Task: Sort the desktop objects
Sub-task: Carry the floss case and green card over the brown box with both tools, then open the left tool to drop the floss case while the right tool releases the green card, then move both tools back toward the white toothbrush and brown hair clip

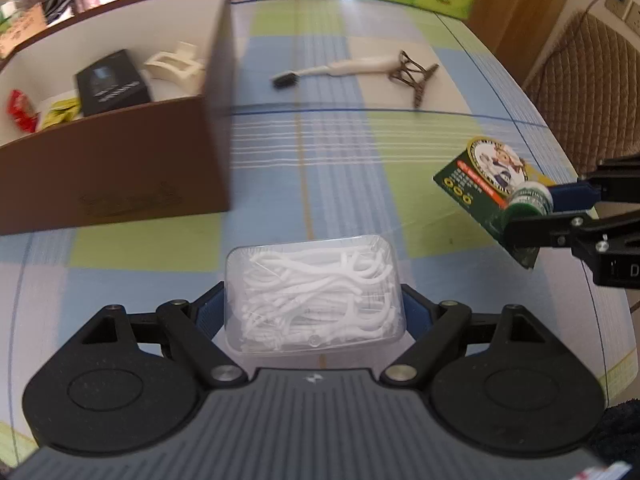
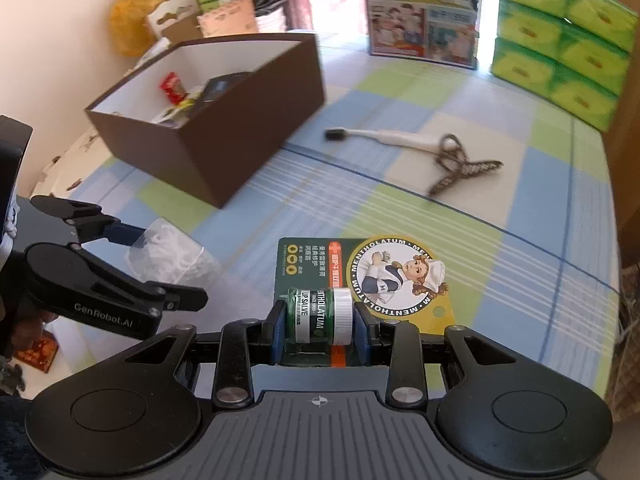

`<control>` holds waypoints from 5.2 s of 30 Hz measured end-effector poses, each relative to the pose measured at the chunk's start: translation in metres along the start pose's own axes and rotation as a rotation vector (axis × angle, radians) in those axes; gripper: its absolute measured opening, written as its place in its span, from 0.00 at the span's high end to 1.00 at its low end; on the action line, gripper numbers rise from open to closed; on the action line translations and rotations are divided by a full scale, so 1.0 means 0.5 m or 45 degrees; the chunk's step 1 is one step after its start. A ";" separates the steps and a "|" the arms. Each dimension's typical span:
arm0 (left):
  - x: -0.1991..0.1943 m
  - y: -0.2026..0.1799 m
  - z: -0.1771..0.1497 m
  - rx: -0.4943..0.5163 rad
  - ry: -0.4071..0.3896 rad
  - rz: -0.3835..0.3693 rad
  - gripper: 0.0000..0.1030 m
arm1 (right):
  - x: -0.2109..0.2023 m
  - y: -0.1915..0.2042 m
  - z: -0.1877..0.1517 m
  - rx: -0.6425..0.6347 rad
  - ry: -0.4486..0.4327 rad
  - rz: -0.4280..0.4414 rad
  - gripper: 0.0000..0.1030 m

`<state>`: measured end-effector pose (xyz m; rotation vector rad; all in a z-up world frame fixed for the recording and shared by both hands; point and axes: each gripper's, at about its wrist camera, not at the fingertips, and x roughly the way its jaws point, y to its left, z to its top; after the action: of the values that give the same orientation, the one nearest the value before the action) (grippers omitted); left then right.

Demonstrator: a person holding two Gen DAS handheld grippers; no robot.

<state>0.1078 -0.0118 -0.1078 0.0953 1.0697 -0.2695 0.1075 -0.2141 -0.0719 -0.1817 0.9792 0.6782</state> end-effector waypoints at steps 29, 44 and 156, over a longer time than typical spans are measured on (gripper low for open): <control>-0.233 0.296 0.018 -0.246 -0.326 0.174 0.18 | 0.004 0.255 0.172 -0.228 -0.212 0.291 0.69; -0.199 0.444 0.180 -0.160 -0.393 0.186 0.18 | 0.116 0.302 0.353 -0.236 -0.283 0.202 0.69; -0.182 0.352 0.089 0.024 -0.158 0.155 0.03 | 0.099 0.265 0.232 -0.056 -0.118 -0.025 0.02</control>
<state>0.1511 0.1642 -0.0163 0.1580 0.9344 -0.1736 0.1276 -0.0380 -0.0268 -0.1967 0.8733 0.6843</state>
